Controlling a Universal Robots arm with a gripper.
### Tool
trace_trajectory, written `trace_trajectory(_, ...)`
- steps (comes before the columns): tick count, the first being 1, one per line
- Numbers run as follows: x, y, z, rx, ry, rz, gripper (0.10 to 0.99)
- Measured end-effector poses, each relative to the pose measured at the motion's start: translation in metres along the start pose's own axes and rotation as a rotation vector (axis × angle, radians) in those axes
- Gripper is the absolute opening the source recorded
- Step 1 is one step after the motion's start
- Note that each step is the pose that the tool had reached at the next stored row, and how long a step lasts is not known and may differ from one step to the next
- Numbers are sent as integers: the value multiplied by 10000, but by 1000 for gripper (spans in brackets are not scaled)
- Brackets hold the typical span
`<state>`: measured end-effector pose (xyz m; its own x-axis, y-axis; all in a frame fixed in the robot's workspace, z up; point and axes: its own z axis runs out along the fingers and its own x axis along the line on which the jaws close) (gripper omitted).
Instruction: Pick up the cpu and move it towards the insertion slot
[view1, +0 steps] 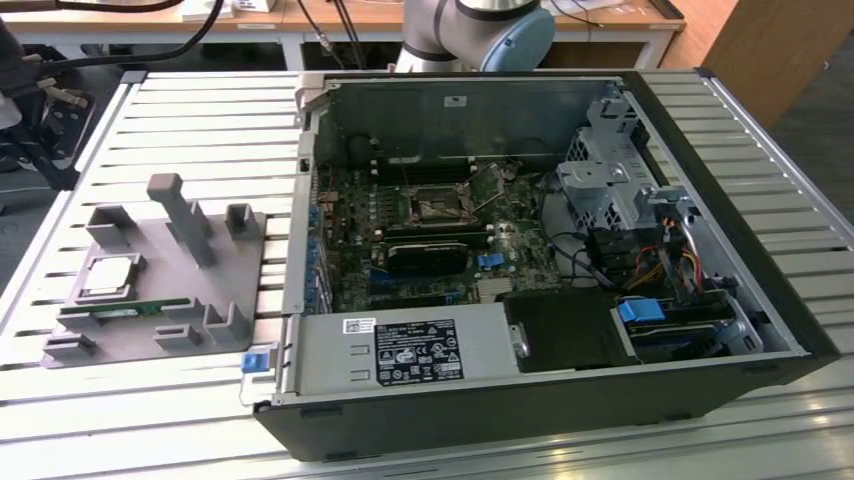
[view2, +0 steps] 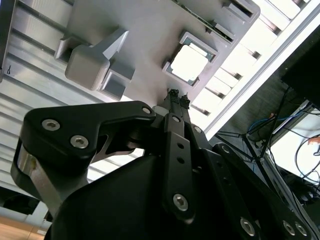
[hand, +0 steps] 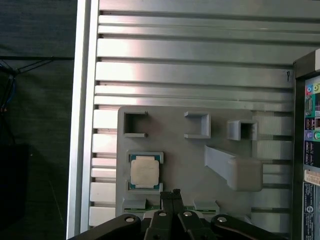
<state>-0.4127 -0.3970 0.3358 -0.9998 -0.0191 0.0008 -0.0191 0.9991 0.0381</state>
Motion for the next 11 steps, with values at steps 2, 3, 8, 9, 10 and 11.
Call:
trace_trajectory(2, 1, 0, 7, -1, -1, 0, 106)
trace_trajectory(3, 2, 0, 10, -1, -1, 0, 106)
trace_trajectory(8, 6, -1, 26, -1, -2, 0, 106)
trace_trajectory(9, 7, -1, 29, -1, -1, 0, 106)
trace_trajectory(10, 8, -1, 32, -1, -1, 0, 106)
trace_trajectory(11, 9, -1, 35, -1, -1, 0, 106)
